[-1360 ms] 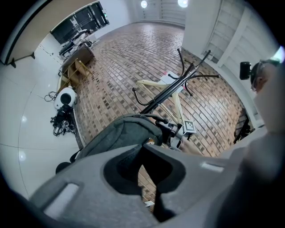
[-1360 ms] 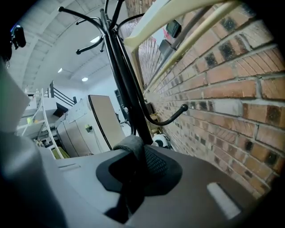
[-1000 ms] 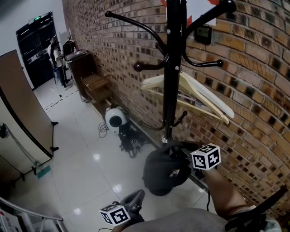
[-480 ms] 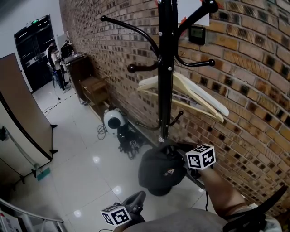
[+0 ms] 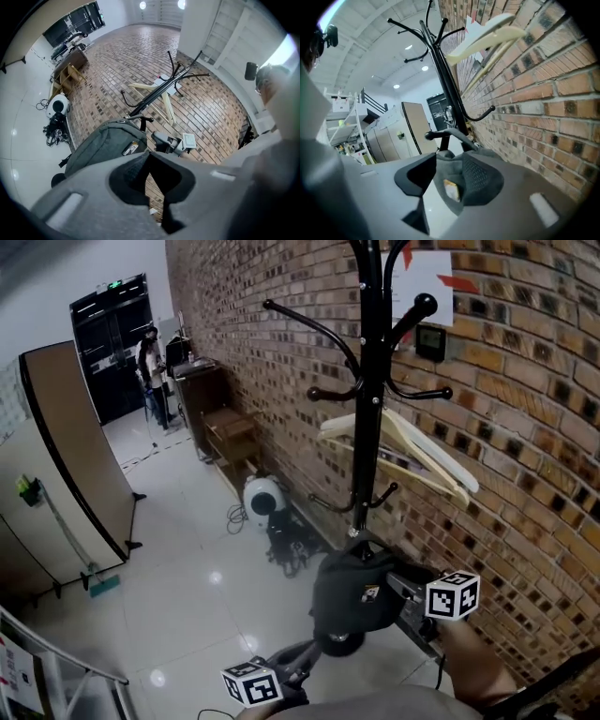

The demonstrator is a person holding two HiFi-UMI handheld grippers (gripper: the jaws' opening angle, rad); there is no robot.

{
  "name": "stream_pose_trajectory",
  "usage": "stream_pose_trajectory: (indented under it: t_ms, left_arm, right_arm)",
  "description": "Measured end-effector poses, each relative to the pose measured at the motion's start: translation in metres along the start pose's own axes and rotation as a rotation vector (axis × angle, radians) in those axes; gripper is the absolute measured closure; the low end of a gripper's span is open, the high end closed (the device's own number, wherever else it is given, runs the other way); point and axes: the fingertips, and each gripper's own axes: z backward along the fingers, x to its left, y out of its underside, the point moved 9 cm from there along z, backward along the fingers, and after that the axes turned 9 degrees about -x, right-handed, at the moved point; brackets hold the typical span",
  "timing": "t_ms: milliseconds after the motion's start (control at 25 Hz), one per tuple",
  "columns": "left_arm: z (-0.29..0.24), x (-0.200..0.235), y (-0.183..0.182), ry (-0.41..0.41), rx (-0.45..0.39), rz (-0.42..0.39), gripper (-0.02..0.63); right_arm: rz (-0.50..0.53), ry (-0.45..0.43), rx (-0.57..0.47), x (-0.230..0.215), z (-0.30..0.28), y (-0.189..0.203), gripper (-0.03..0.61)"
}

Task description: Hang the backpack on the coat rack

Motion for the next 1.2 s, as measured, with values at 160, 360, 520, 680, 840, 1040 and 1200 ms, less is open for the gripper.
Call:
stream_pose_trajectory:
  t_ms: [160,360,520,680,840,1040,1200]
  left_arm:
    - [0.009,-0.036,0.013,0.015,-0.014,-0.039,0.611]
    - [0.023,-0.097,0.059,0.038,0.010,-0.075,0.611]
    - [0.043,-0.157,0.120,0.039,0.036,-0.106,0.611]
    - [0.072,-0.214,0.186,0.034,0.047,-0.163,0.611]
    - [0.103,-0.259,0.241,-0.007,0.058,-0.182,0.611]
    - [0.125,-0.305,0.266,-0.039,0.056,-0.217,0.611]
    - [0.132,-0.331,0.274,-0.050,0.078,-0.234,0.611]
  right_arm:
    - [-0.055,-0.064,-0.014,0.048,0.068,0.025,0.554]
    - [-0.052,-0.159,0.056,0.111,0.160,0.070,0.578]
    - [-0.020,-0.182,0.084,0.144,0.243,0.104,0.578]
    - [-0.041,-0.159,0.089,0.156,0.327,0.139,0.578]
    - [-0.064,-0.185,0.113,0.171,0.390,0.172,0.578]
    - [-0.049,-0.243,0.116,0.194,0.436,0.181,0.578]
    - [-0.058,-0.244,0.107,0.207,0.461,0.189,0.578]
